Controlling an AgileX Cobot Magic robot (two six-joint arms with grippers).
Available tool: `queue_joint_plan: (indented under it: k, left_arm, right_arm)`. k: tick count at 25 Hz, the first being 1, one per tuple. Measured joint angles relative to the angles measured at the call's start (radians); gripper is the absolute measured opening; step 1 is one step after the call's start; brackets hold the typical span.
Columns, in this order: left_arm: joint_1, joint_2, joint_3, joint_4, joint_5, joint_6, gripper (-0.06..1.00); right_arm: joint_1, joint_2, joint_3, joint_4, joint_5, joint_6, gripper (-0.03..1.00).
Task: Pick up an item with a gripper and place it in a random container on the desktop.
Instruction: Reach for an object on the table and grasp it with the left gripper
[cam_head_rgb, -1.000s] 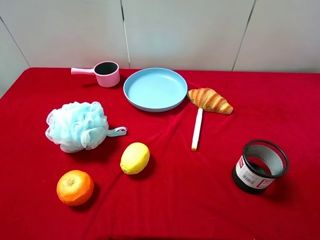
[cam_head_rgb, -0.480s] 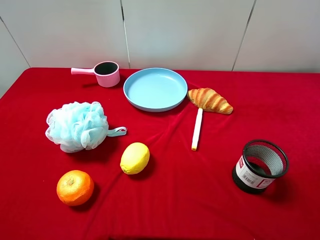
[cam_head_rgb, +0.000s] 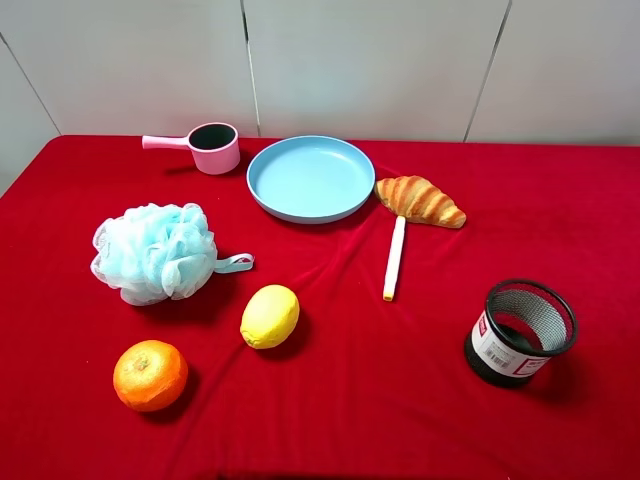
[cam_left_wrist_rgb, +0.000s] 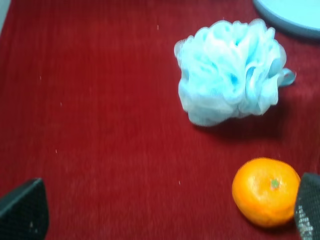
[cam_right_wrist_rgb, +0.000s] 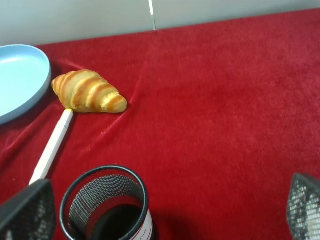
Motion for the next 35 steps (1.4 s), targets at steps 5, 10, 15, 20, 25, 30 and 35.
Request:
queue_joint_plan:
  k: [5,10,15,20,25,30,35]
  left_arm:
    - [0.0,0.208,-0.061,-0.041,0.01,0.029,0.97]
    - [0.0,0.429,-0.123,-0.1,0.034,0.098,0.96]
    - [-0.036,0.582,-0.157,-0.119,0.033,0.125,0.96]
    - [-0.113,0.688,-0.16,-0.103,0.022,0.124,0.96]
    - [-0.186,0.79,-0.16,-0.101,-0.03,0.122,0.96]
    - [-0.246,0.895,-0.162,-0.1,-0.075,0.112,0.96]
    - [-0.32,0.988,-0.162,-0.078,-0.126,0.089,0.95]
  right_arm:
    - [0.0,0.0,0.0,0.0,0.0,0.0,0.69]
    - [0.0,0.0,0.0,0.0,0.0,0.0,0.69]
    - [0.0,0.0,0.0,0.0,0.0,0.0,0.69]
    - [0.0,0.0,0.0,0.0,0.0,0.0,0.69]
    - [0.0,0.0,0.0,0.0,0.0,0.0,0.69]
    - [0.0,0.0,0.0,0.0,0.0,0.0,0.69]
    - [0.0,0.0,0.0,0.0,0.0,0.0,0.69]
